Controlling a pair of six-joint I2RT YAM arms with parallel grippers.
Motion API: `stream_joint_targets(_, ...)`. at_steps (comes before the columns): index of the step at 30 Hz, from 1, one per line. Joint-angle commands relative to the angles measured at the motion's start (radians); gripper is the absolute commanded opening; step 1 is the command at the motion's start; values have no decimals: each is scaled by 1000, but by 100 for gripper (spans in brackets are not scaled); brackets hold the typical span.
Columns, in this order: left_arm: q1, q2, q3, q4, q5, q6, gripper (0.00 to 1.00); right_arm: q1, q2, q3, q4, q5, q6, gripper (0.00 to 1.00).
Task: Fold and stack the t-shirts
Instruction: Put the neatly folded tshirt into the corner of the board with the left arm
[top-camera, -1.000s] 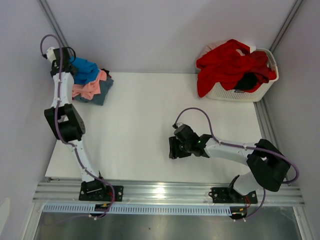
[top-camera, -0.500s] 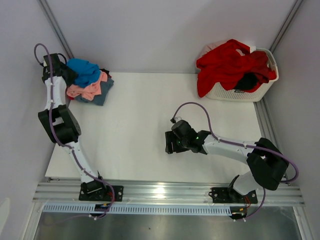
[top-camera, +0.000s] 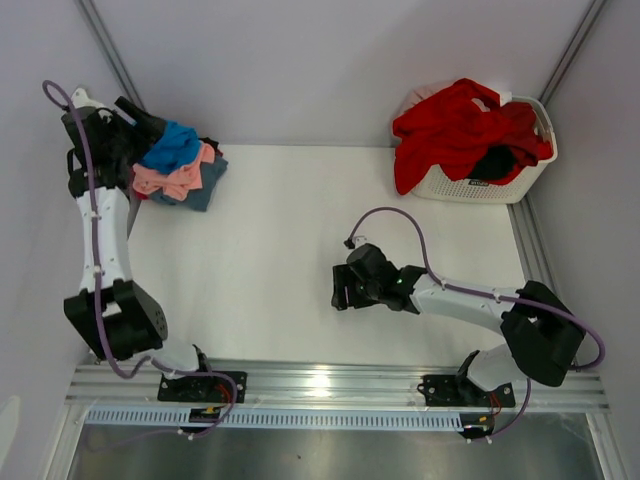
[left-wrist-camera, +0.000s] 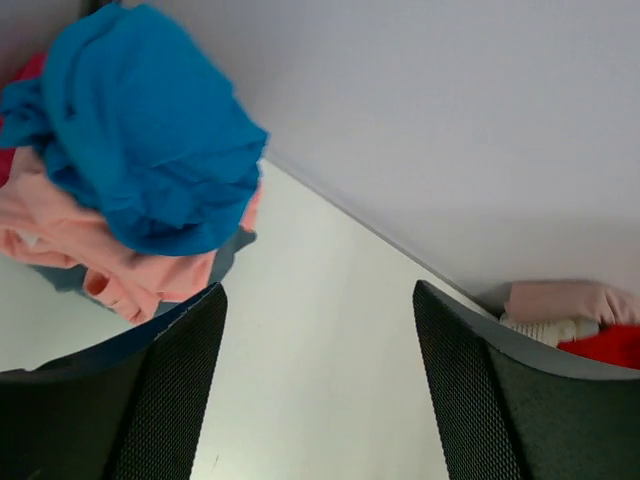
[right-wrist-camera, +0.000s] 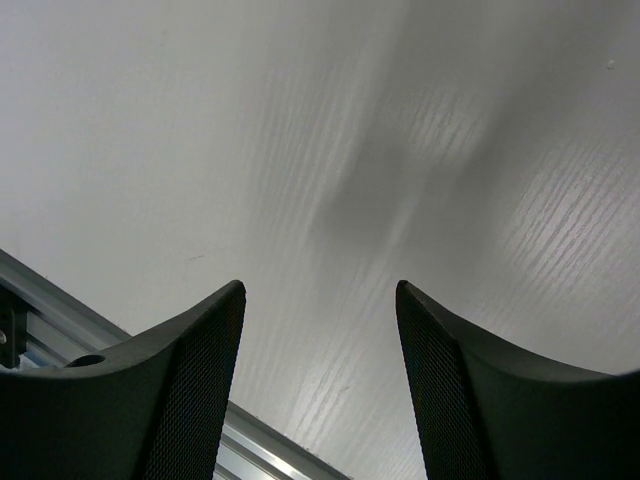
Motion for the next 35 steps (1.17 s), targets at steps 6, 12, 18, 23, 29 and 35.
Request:
stream_joint_targets(6, -283, -345, -84, -48, 74, 228, 80, -18, -53, 94, 6, 52, -69, 66)
stream_joint_targets(12, -448, -560, -238, -93, 107, 269, 99, -67, -165, 153, -55, 81, -155, 67)
stream_joint_targets(18, -490, -813, -377, -157, 67, 300, 99, -84, -328, 171, -100, 173, -201, 68)
stream_joint_targets(23, -547, -924, -461, -266, -51, 325, 99, -84, -395, 165, -138, 249, -220, 68)
stream_joint_targets(29, -567, -1042, -593, -305, -113, 300, 99, -82, -458, 174, -167, 293, -280, 68)
stream_joint_targets(35, -568, -1064, -579, -343, -146, 329, 99, -84, -484, 194, -181, 326, -307, 70)
